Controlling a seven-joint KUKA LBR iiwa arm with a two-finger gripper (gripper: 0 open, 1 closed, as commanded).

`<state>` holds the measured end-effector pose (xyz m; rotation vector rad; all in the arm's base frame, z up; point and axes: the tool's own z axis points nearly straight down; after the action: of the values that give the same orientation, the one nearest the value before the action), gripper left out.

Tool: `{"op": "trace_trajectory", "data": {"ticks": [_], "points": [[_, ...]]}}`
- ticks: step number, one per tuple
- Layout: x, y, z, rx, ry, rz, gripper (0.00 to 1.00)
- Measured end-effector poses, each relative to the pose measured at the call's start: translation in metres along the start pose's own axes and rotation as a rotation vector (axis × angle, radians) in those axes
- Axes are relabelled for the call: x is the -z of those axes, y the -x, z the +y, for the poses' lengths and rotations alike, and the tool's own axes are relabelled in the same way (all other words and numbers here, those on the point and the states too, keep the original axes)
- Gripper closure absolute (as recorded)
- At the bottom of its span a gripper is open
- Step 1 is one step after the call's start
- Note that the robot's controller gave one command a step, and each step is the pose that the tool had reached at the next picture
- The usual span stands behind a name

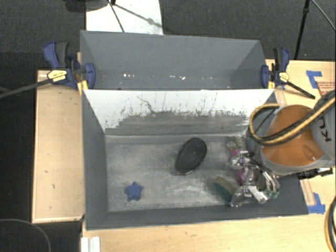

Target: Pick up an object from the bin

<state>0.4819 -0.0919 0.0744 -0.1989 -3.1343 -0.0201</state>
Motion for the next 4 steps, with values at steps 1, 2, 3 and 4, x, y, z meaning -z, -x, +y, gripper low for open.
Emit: {"op": "trace_trajectory", "data": {"ticks": [1, 2, 3, 4], "points": [[-0.003, -0.006, 0.047, -0.264, -0.011, -0.008, 0.0], [-0.001, -0.004, 0.046, -0.262, -0.011, -0.016, 1.0], [0.008, -0.004, 0.046, -0.257, -0.012, -0.005, 1.0], [0.05, -0.003, 0.047, -0.249, -0.011, -0.009, 1.0]]}}
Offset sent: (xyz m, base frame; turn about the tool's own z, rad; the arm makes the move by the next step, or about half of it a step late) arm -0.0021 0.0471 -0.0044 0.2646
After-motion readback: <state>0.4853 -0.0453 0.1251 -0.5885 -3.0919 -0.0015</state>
